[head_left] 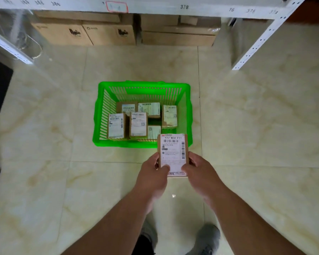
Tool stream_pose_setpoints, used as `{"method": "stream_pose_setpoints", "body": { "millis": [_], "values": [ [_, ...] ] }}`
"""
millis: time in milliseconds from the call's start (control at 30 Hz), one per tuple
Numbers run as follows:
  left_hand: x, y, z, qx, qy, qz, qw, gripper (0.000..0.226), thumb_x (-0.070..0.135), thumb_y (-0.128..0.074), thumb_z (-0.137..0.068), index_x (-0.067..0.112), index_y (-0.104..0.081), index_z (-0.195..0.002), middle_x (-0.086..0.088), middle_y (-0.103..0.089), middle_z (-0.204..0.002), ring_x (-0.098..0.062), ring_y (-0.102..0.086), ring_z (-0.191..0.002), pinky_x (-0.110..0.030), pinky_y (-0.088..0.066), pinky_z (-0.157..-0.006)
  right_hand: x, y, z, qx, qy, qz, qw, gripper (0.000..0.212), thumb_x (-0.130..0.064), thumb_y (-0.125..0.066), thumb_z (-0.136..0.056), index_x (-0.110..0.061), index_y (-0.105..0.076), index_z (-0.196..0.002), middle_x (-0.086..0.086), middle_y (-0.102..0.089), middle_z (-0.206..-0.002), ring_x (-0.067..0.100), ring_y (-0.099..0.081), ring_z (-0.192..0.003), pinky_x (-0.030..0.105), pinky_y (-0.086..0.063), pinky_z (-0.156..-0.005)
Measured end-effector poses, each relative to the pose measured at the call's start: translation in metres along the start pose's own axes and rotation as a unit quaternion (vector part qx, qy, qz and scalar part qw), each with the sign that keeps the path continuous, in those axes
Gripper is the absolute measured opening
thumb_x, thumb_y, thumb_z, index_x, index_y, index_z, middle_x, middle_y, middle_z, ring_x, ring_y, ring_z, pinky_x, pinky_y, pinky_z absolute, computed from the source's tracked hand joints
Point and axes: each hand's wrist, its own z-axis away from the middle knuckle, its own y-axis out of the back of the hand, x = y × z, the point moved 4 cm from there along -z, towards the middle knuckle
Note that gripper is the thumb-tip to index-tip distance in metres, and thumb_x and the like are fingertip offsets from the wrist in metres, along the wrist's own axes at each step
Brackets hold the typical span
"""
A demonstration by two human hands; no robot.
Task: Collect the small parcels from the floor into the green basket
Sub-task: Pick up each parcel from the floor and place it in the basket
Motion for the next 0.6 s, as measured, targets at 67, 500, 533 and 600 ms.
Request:
{"method": "stream_pose_setpoints", "body": {
  "millis": [67, 500, 533, 600],
  "values": [
    [0.013, 0.013, -0.013, -0.004, -0.013, -0.009, 1.0, 0.041, 0.01, -0.051, -0.099, 0.032, -0.062, -0.131, 0.014, -0.072, -0.122, 0.009, -0.061, -0.098, -0.006, -0.04, -0.068, -0.015, -0.005, -0.011, 0.009, -0.004, -0.01, 1.0, 0.052, -0.019, -0.051, -0.087, -0.039, -0.059, -0.134, -0.016, -0.07, -0.127, 0.012, -0.064, -0.113, 0.035, -0.05, -0.098],
    [0.039, 0.024, -0.145, -0.009, -0.005, -0.034, 0.999, 0.038, 0.007, -0.053, -0.099, 0.023, -0.064, -0.132, 0.008, -0.071, -0.12, 0.001, -0.063, -0.088, 0.003, -0.042, -0.055, -0.046, -0.01, -0.142, 0.033, -0.015, -0.054, 0.998, 0.048, -0.007, -0.052, -0.089, -0.027, -0.065, -0.131, -0.008, -0.071, -0.123, 0.018, -0.065, -0.113, 0.029, -0.051, -0.089],
    [0.038, 0.022, -0.156, -0.01, -0.001, -0.034, 0.999, 0.041, 0.007, -0.053, -0.099, 0.022, -0.062, -0.136, 0.006, -0.071, -0.125, -0.003, -0.063, -0.093, 0.003, -0.04, -0.057, -0.045, -0.009, -0.155, 0.031, -0.017, -0.053, 0.998, 0.047, -0.008, -0.052, -0.09, -0.025, -0.065, -0.131, -0.006, -0.071, -0.124, 0.019, -0.065, -0.112, 0.027, -0.051, -0.085],
    [0.033, 0.018, -0.175, -0.013, 0.011, -0.035, 0.999, 0.043, 0.007, -0.052, -0.099, 0.022, -0.061, -0.138, 0.006, -0.071, -0.127, -0.002, -0.063, -0.091, 0.004, -0.039, -0.053, -0.041, -0.011, -0.178, 0.023, -0.027, -0.043, 0.998, 0.046, -0.011, -0.052, -0.089, -0.024, -0.065, -0.131, -0.006, -0.071, -0.124, 0.02, -0.065, -0.112, 0.026, -0.052, -0.083]
  ]
}}
